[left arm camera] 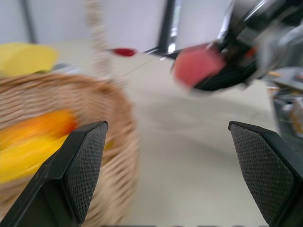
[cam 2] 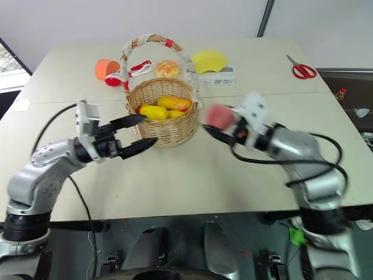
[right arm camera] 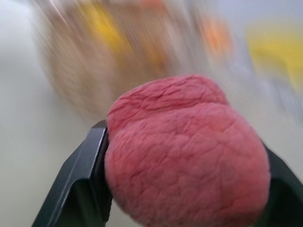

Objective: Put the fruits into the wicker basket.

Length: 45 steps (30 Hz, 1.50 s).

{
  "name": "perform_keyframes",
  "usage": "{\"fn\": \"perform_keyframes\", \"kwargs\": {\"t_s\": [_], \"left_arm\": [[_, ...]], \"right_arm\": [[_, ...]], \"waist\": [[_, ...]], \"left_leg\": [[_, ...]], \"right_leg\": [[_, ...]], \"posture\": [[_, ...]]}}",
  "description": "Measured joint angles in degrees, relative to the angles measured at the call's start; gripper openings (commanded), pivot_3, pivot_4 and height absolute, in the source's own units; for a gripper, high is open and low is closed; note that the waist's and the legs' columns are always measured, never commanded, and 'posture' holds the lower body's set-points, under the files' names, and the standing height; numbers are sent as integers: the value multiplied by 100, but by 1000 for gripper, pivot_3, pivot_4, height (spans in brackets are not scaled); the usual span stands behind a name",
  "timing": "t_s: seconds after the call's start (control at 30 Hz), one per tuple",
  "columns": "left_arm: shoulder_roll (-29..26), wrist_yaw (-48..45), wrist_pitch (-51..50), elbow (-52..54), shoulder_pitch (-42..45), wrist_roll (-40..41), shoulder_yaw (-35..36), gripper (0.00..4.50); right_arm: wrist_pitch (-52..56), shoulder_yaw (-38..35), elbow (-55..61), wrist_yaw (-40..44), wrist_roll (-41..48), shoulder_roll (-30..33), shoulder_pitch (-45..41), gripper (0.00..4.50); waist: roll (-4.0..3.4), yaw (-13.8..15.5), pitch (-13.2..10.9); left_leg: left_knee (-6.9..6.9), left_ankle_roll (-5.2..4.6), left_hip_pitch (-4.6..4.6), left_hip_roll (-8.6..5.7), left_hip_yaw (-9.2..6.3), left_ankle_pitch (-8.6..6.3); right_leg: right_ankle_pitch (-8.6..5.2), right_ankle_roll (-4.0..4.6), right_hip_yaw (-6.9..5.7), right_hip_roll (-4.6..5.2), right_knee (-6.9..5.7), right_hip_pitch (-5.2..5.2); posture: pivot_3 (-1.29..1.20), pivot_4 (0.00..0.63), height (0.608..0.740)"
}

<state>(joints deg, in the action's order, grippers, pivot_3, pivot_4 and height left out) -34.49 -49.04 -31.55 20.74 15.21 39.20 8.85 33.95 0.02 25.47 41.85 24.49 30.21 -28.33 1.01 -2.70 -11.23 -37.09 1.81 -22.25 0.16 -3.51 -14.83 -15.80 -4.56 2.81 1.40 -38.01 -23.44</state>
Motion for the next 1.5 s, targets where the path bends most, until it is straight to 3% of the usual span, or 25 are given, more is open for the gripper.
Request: {"fn": "perform_keyframes", "kwargs": {"t_s": [0.1,0.27,0.4,0.43,0.57,0.67,0.83,1.0,1.23,1.37,1.5], "left_arm": [[-132,53,1,-11,-147,18,220,4390],[-125,224,2,158,-349,31,357,4390],[-73,369,-1,326,-401,52,357,4390],[-54,407,-3,358,-402,68,357,4390],[-30,452,-9,418,-403,88,350,4390],[-29,457,-10,412,-388,90,339,4390],[-17,426,-7,265,-340,91,335,4390],[55,331,32,57,-176,80,234,4390],[178,287,121,-166,120,17,61,4390],[270,302,185,-172,131,1,-26,4390],[303,358,205,-170,130,-2,-28,4390]], "right_arm": [[231,764,-699,-741,-271,-1282,-1322,2526],[234,1223,-2304,-1514,-975,-1954,-1942,2526],[3,1196,-3015,-1712,-1217,-2118,-1996,4414],[-64,1178,-3046,-1716,-1240,-2127,-2009,4468],[-251,1149,-2777,-1524,-1244,-2032,-1993,4468],[-329,1113,-1931,-1045,-1015,-1689,-1718,4468],[193,427,-188,-161,179,-708,-466,4468],[708,-348,-188,-870,384,-620,-247,4468],[434,-245,-1780,-1966,-380,-1237,-834,4468],[-44,-138,-2483,-2061,-615,-1508,-1135,3196],[-243,-106,-2693,-1982,-626,-1559,-1141,1019]], "waist": [[1,39,1],[9,182,5],[9,188,5],[9,176,5],[7,140,4],[7,150,4],[8,191,4],[8,118,5],[7,5,4],[7,25,4],[7,42,4]], "left_leg": [[3,10,-11,1,-3,6],[6,13,-28,-39,-1,6],[6,13,-58,-42,3,5],[6,14,-65,-40,4,6],[2,22,-102,-28,5,12],[2,22,-104,-20,1,12],[-6,19,-108,-28,1,11],[-8,20,-92,-23,11,13],[-3,22,-93,-22,12,14],[-3,22,-99,-20,10,14],[-6,22,-103,-25,9,14]], "right_leg": [[2,6,-4,6,-3,-9],[4,4,-9,49,12,-17],[9,-4,-8,55,20,-43],[9,-5,-7,52,15,-55],[10,-4,-3,37,-11,-109],[10,-3,-5,30,-10,-109],[11,-5,-6,38,-2,-101],[19,-2,1,17,-10,-97],[21,2,2,13,-13,-103],[21,1,1,18,-12,-104],[22,-1,1,27,-10,-104]], "posture": [[0,150,740],[0,150,740],[0,150,740],[0,150,740],[0,150,740],[0,150,740],[0,150,740],[0,150,740],[0,150,740],[0,150,740],[0,150,740]]}}
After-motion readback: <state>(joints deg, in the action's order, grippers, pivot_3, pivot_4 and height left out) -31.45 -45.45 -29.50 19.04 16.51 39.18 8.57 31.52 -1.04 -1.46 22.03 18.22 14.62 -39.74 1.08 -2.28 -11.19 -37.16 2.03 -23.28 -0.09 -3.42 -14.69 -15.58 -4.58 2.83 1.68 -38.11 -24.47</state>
